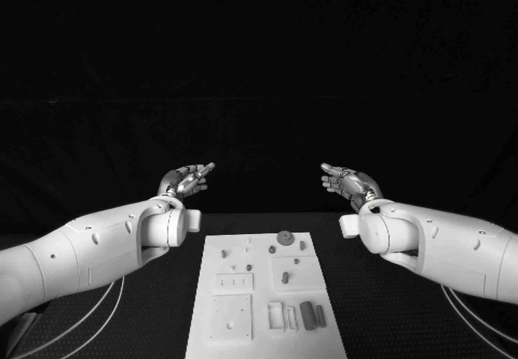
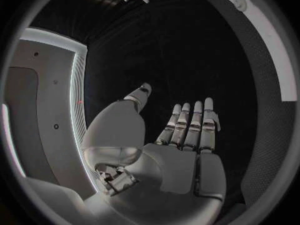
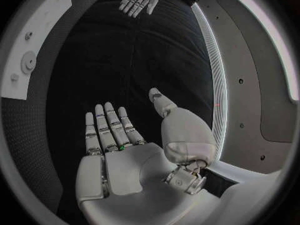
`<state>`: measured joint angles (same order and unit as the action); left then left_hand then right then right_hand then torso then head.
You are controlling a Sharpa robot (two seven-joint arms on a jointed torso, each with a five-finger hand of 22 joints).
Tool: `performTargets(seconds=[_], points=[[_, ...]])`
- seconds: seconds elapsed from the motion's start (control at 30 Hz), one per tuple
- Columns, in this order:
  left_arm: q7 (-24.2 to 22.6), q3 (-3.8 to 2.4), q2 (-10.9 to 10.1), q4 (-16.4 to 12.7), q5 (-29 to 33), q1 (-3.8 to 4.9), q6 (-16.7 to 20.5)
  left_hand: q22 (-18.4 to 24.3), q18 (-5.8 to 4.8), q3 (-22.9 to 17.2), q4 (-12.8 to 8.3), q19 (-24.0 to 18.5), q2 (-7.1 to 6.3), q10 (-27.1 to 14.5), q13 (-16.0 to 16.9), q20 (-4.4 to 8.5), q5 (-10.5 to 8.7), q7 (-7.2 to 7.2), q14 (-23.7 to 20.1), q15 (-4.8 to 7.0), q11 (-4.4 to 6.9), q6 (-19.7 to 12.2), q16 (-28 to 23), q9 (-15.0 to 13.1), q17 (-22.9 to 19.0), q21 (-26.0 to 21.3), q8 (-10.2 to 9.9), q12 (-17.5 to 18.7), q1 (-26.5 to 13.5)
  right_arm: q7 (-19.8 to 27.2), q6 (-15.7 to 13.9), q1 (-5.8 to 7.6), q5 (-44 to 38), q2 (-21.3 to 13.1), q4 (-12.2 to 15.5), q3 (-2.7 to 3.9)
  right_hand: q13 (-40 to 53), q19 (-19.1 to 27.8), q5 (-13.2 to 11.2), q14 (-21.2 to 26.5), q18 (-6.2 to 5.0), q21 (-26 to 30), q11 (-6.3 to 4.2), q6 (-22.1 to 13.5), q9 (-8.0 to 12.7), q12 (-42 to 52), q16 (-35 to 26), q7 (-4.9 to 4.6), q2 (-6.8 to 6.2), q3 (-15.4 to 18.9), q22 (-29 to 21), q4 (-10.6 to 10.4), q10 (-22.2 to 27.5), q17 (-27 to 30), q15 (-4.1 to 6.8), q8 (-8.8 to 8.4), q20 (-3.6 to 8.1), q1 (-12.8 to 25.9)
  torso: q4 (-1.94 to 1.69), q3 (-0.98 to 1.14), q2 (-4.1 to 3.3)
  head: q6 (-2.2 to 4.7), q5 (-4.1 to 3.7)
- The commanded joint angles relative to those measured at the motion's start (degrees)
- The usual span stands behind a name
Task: Assemble the parts on the task board
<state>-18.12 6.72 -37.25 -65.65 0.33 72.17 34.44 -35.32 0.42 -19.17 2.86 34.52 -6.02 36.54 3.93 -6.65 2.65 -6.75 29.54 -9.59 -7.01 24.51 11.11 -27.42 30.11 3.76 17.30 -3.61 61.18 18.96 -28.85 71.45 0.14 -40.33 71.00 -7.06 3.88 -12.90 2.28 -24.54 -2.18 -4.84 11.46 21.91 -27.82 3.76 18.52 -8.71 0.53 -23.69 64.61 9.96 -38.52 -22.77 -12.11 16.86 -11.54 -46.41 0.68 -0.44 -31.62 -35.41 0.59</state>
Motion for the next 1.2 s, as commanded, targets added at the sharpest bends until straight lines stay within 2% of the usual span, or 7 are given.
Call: performTargets(seconds=[0.03,0.3,0.53,0.6,0.77,0.93,1.2], points=[[7.83,0.81,1.31,4.16,-0.24,1.98,-8.72,-0.46,-0.42,-0.28,0.03,0.5,-0.08,0.58,0.06,-0.06,0.19,-0.05,0.48,-0.07,-0.1,0.45,0.21,-0.35,0.37,0.39,0.27,-0.23,0.83,-7.62,13.18,1.81,-0.84,0.79,-3.39,-0.89,0.2,-0.87,0.42,-1.16,-0.46,-0.37,0.28,1.23,-0.97,0.42,0.87,-3.96,0.03,-1.12,2.56,0.77,-1.61,-0.84,-0.66,0.94,-0.51,-2.37,0.02,-0.02,-0.01,-0.01,0.0],[11.77,2.39,3.17,10.16,-0.27,4.96,-12.58,-0.47,-0.42,-0.16,0.1,0.5,-0.04,0.58,0.07,-0.06,0.19,-0.04,0.44,-0.07,-0.1,0.45,0.21,-0.36,0.37,0.4,0.27,-0.24,0.94,-11.56,19.52,4.73,-1.05,1.91,-8.34,-2.65,0.28,-2.87,0.42,-1.97,-0.61,-0.98,0.35,1.73,-1.1,0.66,1.49,-3.99,0.38,-1.39,7.82,2.55,-2.13,-1.16,-0.91,1.37,-0.85,-3.9,0.02,-0.02,-0.01,-0.01,0.0],[11.47,2.52,2.99,10.07,-0.94,4.97,-16.08,-0.57,-0.42,0.53,0.63,0.48,0.32,1.35,0.22,-0.03,0.18,-0.57,0.83,-0.26,-0.49,0.7,0.56,-0.43,0.47,0.43,0.43,-0.53,1.44,-11.83,20.25,4.83,-12.45,3.05,-11.17,-2.73,0.54,-7.75,0.42,-4.34,-2.24,-2.43,0.47,3.34,-1.38,1.42,2.74,-4.15,1.25,-2.57,11.11,5.67,-3.86,-1.65,-2.73,2.33,-0.35,-7.11,0.12,-0.08,0.05,-0.84,0.41],[10.49,2.55,2.97,10.09,-1.01,4.96,-16.51,-1.15,0.07,0.56,0.6,2.72,1.19,5.74,1.13,0.91,0.27,-2.87,5.86,-1.53,-2.18,3.41,3.35,-0.95,1.56,1.6,1.78,-2.63,2.89,-11.84,21.01,4.73,-17.52,3.73,-12.06,-2.73,0.5,-11.14,0.43,-5.29,-3.55,-3.55,0.27,3.84,-1.37,1.48,3.11,-3.87,1.28,-2.89,11.08,6.52,-4.19,-1.75,-3.39,2.56,0.11,-8.04,0.07,-0.11,0.05,-0.83,0.34],[9.37,2.6,2.71,9.62,-1.33,4.96,-16.39,-1.53,0.94,0.74,0.05,7.59,2.18,10.92,1.42,2.2,0.45,-3.48,11.41,-0.49,-2.41,8.62,5.54,-0.76,1.87,3.22,3.16,-4.08,5.63,-11.51,20.71,4.15,-22.53,5.07,-13.9,-2.72,0.55,-14.98,0.43,-7.16,-5.04,-4.08,0.12,5.48,-1.43,1.83,3.86,-3.65,0.9,-3.2,10.42,6.76,-5.32,-1.93,-2.66,3.26,0.37,-9.89,0.13,-0.38,0.13,-0.62,0.51],[9.33,2.62,2.14,8.66,-2.43,4.94,-17.35,-2.63,3.02,0.57,-1.61,14.93,2.59,18.64,2.52,4.01,0.59,-4.34,20.72,1.53,-2.5,14.22,10.01,-0.45,3.88,6.34,4.47,-6.89,8.14,-10.88,18.6,3.74,-33.77,6.3,-15.21,-2.71,1.42,-20.84,0.46,-13.92,-7.07,-5.83,-0.04,9.57,-1.81,4.13,7.24,-3.55,-0.7,-3.66,10.37,6.89,-10.13,-3.3,-0.45,5.0,0.94,-13.71,0.06,-0.51,0.07,-0.39,0.56],[6.69,2.7,0.12,3.31,-4.4,4.78,-15.31,-3.13,2.79,-2.65,-6.06,19.51,3.1,25.49,3.37,5.89,0.56,-3.67,25.4,3.38,-1.04,20.67,11.18,1.06,6.12,7.46,4.49,-7.32,10.39,-11.57,16.67,2.99,-53.07,7.98,-16.01,-2.68,2.41,-35.26,0.45,-28.78,-11.39,-11.66,-1.03,17.33,-2.13,7.03,13.98,-3.61,-2.67,-3.19,11.37,6.88,-17.89,-6.64,5.92,7.32,2.45,-18.69,-0.48,-0.48,-0.65,-0.69,0.3]])
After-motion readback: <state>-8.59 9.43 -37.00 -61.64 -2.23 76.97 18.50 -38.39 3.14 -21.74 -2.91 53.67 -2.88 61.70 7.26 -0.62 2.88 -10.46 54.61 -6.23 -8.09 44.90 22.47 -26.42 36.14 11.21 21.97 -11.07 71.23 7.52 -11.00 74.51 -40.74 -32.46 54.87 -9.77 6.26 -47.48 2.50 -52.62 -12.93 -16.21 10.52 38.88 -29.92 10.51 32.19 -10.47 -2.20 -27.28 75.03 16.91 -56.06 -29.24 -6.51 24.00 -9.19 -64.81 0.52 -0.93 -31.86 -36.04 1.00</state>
